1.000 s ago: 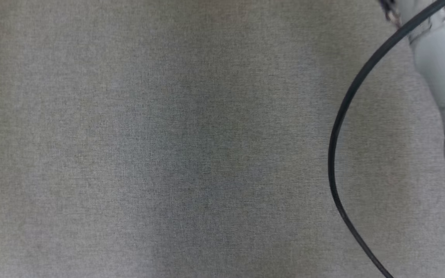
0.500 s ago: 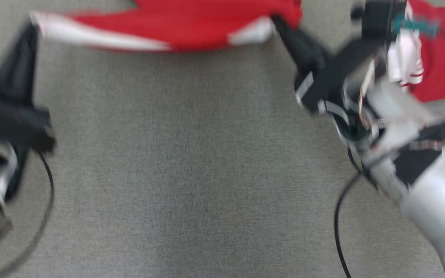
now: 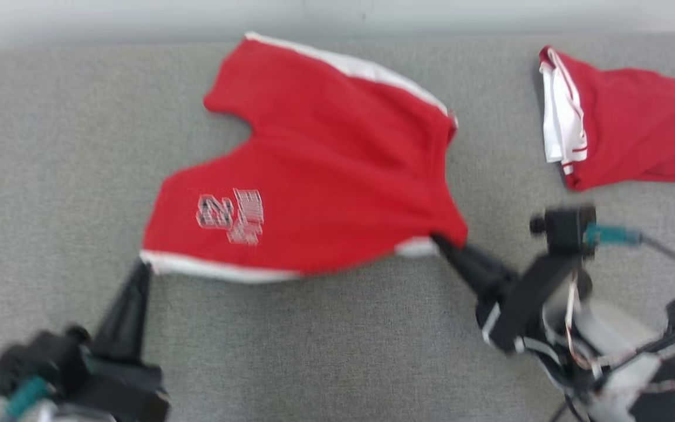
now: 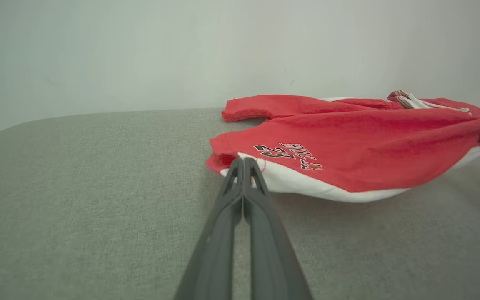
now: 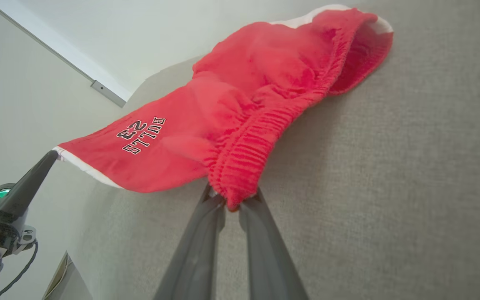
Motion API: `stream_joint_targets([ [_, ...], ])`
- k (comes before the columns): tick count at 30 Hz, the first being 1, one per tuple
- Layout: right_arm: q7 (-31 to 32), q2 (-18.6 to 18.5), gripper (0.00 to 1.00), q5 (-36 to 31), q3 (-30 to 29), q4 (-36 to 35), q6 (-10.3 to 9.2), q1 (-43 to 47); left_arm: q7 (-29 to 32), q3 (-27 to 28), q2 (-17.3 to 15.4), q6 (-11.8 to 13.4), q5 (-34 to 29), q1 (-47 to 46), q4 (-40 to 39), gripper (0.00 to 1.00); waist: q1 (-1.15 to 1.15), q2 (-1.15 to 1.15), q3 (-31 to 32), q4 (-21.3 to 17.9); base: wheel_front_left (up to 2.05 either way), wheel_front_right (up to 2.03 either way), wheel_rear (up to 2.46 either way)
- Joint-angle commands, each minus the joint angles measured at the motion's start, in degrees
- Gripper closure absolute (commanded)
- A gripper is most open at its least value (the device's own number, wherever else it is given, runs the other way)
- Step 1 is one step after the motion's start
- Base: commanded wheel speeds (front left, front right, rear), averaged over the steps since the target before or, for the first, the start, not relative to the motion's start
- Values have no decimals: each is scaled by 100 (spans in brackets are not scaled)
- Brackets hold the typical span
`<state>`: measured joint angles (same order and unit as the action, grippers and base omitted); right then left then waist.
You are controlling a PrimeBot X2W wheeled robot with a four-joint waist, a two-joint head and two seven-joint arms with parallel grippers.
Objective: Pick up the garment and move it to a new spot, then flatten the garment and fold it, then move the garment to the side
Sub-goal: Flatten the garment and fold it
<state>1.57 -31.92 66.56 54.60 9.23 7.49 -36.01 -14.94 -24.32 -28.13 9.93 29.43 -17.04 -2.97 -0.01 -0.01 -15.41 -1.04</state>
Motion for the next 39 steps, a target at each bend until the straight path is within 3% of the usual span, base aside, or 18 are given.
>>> stream_joint_targets([
  [1,79,-140,100,-18,19,-107,-1,224,-26,21,113,-1,-80,236,-14,100,1,1,191,45,0,0,0],
  [9,380,-541,100,133,-297,-696,-1,1451,-27,258,550,-34,-444,1226,-43,100,1,1,638,81,0,0,0],
  [15,938,-805,100,202,-550,-1070,-1,2254,-27,625,761,4,-540,1931,-229,100,1,1,791,47,0,0,0],
  [20,1289,-841,100,246,-823,-1337,-1,2655,-27,833,882,-68,-640,2214,-368,100,1,1,760,55,0,0,0],
  [29,1287,-249,100,-187,-1563,-1874,-1,2927,-27,1189,746,-407,-929,1942,-408,100,1,1,563,-72,0,0,0],
  [39,1361,610,100,-163,-2071,-1934,-1,2460,456,1143,-13,-1105,-1209,283,-272,100,1,1,109,-539,0,0,0],
])
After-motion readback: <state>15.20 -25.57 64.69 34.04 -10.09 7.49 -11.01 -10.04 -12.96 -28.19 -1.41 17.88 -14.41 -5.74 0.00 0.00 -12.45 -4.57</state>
